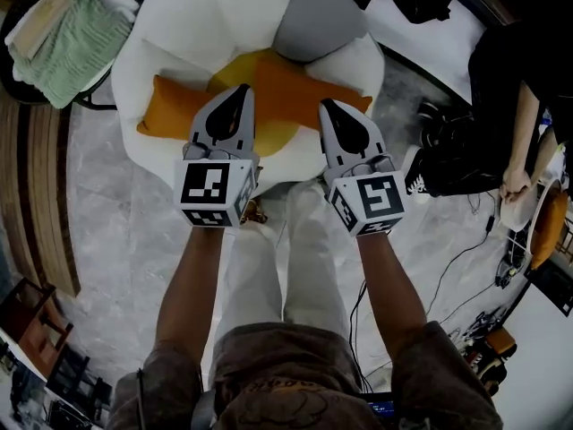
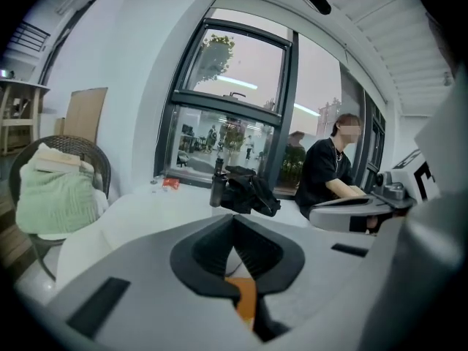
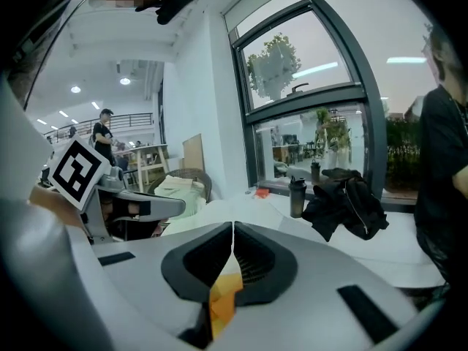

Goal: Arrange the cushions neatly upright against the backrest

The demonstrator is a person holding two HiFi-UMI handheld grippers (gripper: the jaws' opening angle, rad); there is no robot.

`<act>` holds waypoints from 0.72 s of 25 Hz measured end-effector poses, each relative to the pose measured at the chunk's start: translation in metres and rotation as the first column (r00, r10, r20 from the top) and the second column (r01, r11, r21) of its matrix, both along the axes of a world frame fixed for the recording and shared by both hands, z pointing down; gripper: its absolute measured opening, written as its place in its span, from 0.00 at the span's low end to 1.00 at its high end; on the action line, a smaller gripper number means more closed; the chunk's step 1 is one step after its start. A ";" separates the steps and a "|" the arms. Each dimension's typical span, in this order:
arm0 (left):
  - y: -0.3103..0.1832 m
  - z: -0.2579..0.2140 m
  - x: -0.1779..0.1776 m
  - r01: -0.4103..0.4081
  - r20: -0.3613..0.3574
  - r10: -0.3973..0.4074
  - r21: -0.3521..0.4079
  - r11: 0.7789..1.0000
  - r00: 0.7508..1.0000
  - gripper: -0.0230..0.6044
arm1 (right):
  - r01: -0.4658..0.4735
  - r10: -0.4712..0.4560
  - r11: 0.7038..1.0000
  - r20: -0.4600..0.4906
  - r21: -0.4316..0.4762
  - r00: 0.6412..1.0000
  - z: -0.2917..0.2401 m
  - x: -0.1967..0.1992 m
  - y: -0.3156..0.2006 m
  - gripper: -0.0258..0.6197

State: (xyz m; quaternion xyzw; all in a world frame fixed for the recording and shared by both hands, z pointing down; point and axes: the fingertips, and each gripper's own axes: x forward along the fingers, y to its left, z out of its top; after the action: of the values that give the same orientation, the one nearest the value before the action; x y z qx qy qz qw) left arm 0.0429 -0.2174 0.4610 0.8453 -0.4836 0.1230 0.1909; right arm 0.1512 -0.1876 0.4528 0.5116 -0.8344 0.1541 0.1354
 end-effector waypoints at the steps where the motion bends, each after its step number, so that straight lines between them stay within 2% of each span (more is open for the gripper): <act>1: 0.002 0.009 0.000 -0.002 -0.002 0.002 -0.011 1.000 1.000 0.04 | -0.002 0.002 1.000 -0.003 -0.009 1.000 0.009 -0.001 0.001 0.07; 5: 0.007 0.030 0.000 -0.015 0.005 0.015 -0.037 0.999 1.000 0.04 | 0.014 -0.015 0.999 -0.034 -0.032 0.999 0.032 -0.006 0.001 0.07; 11: 0.008 0.038 0.002 -0.015 -0.012 0.014 -0.064 0.998 1.000 0.04 | 0.054 -0.063 0.996 -0.117 -0.075 0.991 0.061 -0.006 -0.019 0.07; 15: 0.007 0.046 0.001 -0.014 -0.018 0.013 -0.076 0.997 1.000 0.04 | 0.102 -0.125 0.988 -0.220 -0.113 0.967 0.097 -0.008 -0.036 0.08; 18: 0.006 0.055 0.001 -0.009 -0.023 0.007 -0.088 0.996 1.000 0.04 | 0.145 -0.193 0.973 -0.282 -0.181 0.940 0.135 -0.009 -0.044 0.08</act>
State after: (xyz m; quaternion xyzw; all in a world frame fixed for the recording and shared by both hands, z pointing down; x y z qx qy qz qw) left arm 0.0435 -0.2113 0.5159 0.8394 -0.4722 0.1352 0.2329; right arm 0.1421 -0.2311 0.5877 0.4428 -0.8306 0.1287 0.3121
